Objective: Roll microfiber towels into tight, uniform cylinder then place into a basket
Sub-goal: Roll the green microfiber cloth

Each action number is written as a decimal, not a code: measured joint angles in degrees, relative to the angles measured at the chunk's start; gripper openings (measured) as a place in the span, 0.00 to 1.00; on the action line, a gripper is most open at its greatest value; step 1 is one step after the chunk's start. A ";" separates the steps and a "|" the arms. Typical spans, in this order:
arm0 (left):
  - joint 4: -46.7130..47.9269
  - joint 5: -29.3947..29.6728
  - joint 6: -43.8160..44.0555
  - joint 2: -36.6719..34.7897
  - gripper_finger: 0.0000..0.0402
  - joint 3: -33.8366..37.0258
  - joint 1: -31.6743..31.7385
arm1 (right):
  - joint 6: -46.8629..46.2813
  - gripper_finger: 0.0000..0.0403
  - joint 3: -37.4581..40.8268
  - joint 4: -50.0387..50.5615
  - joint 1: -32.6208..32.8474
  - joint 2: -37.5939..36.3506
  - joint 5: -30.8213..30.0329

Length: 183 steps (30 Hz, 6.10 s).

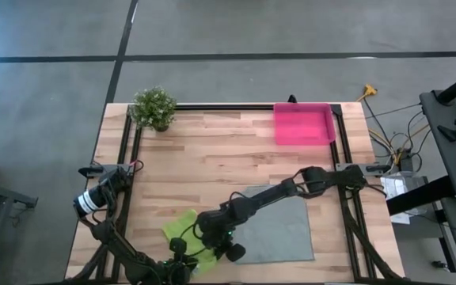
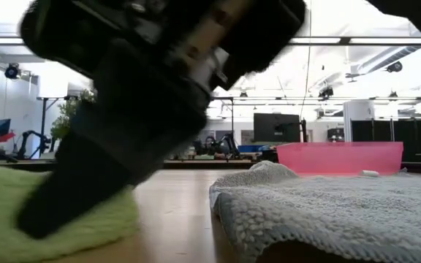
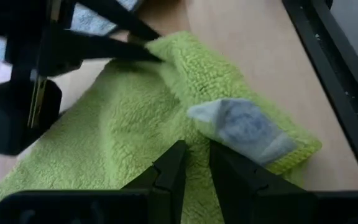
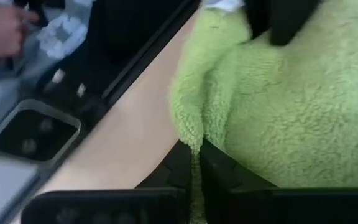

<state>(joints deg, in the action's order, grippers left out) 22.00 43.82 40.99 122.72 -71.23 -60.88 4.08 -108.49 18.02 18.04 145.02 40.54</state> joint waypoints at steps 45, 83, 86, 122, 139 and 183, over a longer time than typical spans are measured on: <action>18.06 -4.00 -18.63 -6.01 0.40 -5.23 -1.69 | -30.03 0.03 -1.31 -8.58 -2.19 2.92 1.45; 14.84 -7.67 1.58 -0.86 0.37 -12.20 4.00 | -25.35 0.03 -1.20 -9.40 -2.08 2.97 0.32; 14.84 -7.78 3.45 -0.57 0.35 -12.23 3.92 | -24.83 0.03 -1.20 -9.35 -2.08 3.00 0.32; 8.30 -2.51 31.70 -0.40 0.34 -7.07 -0.87 | 30.78 0.35 -0.20 4.62 -0.47 -10.49 -11.80; 6.94 0.89 50.43 -0.53 0.34 -3.32 -1.99 | 47.50 0.24 8.60 -7.79 6.82 -11.67 -38.48; -32.07 14.78 56.79 -0.95 0.00 16.81 -4.11 | 52.17 0.27 8.77 -11.33 9.37 -9.43 -39.73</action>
<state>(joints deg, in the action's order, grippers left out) -10.07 58.60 97.78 121.77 -54.42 -64.99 56.25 -99.72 6.68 27.41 135.59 0.80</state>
